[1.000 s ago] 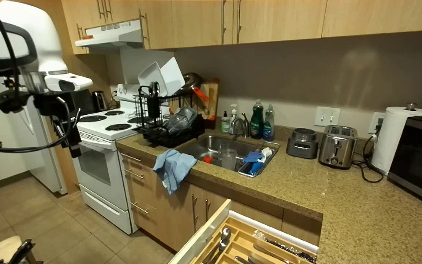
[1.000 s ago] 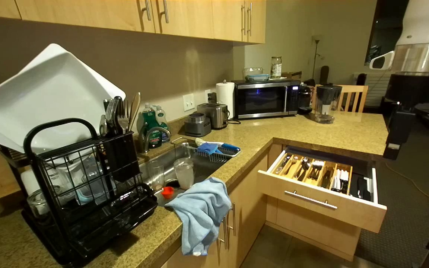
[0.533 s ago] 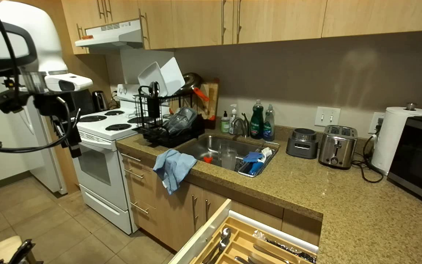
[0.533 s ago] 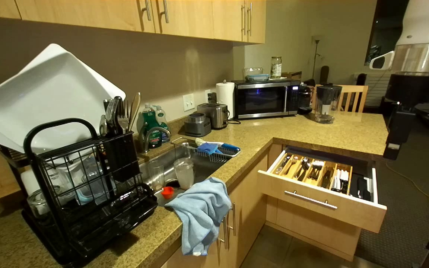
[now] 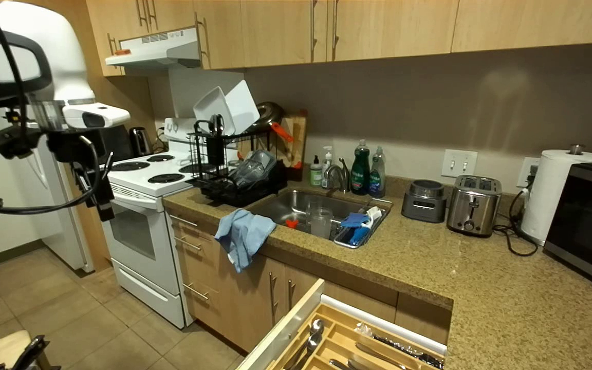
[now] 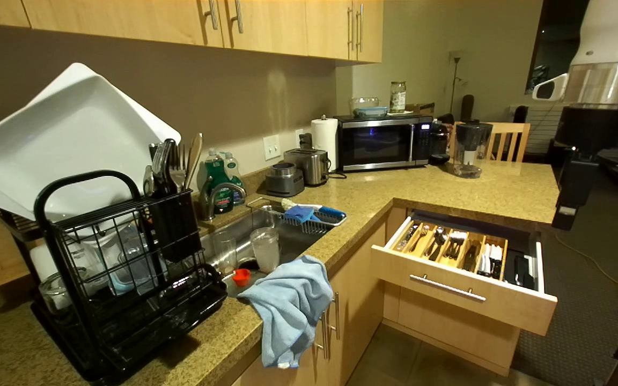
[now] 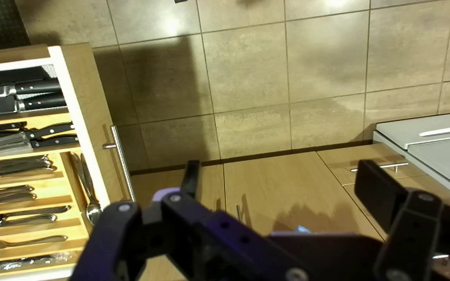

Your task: Close the open drawer on the right

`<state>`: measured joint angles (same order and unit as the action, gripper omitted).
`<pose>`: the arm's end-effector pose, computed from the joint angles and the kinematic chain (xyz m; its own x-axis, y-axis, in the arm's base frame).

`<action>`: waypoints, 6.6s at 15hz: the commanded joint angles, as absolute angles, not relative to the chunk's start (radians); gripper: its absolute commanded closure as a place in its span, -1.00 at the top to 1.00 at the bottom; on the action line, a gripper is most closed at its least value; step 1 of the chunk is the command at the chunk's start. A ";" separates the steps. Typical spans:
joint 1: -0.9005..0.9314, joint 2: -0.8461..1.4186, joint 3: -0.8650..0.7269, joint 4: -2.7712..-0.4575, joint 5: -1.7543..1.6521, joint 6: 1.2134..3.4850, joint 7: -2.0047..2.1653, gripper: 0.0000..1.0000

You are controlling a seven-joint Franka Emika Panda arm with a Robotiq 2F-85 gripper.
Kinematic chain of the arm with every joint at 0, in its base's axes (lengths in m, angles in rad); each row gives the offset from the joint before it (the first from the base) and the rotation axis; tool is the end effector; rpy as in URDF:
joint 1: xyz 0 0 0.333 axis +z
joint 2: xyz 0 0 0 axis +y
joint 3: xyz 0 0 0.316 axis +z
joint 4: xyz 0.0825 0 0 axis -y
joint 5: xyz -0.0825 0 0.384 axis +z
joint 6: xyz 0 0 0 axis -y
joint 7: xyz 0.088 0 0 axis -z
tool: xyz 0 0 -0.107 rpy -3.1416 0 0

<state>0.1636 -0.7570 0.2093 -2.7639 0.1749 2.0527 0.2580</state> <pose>0.2971 0.1212 0.4240 0.9993 -0.0172 0.0345 -0.0164 -0.9996 -0.0244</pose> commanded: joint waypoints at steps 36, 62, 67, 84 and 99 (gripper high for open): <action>0.062 0.345 0.023 -1.984 -0.323 2.213 0.227 1.00; 0.291 0.705 -0.089 -1.905 -0.912 2.224 0.418 1.00; 0.303 0.752 -0.082 -1.909 -1.064 2.214 0.473 1.00; 0.267 0.866 0.009 -1.919 -1.520 2.047 0.635 1.00; 0.258 0.972 0.093 -1.889 -1.425 1.718 0.745 1.00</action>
<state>0.2761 0.9523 0.0617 -1.9051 -1.4527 1.7701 0.7277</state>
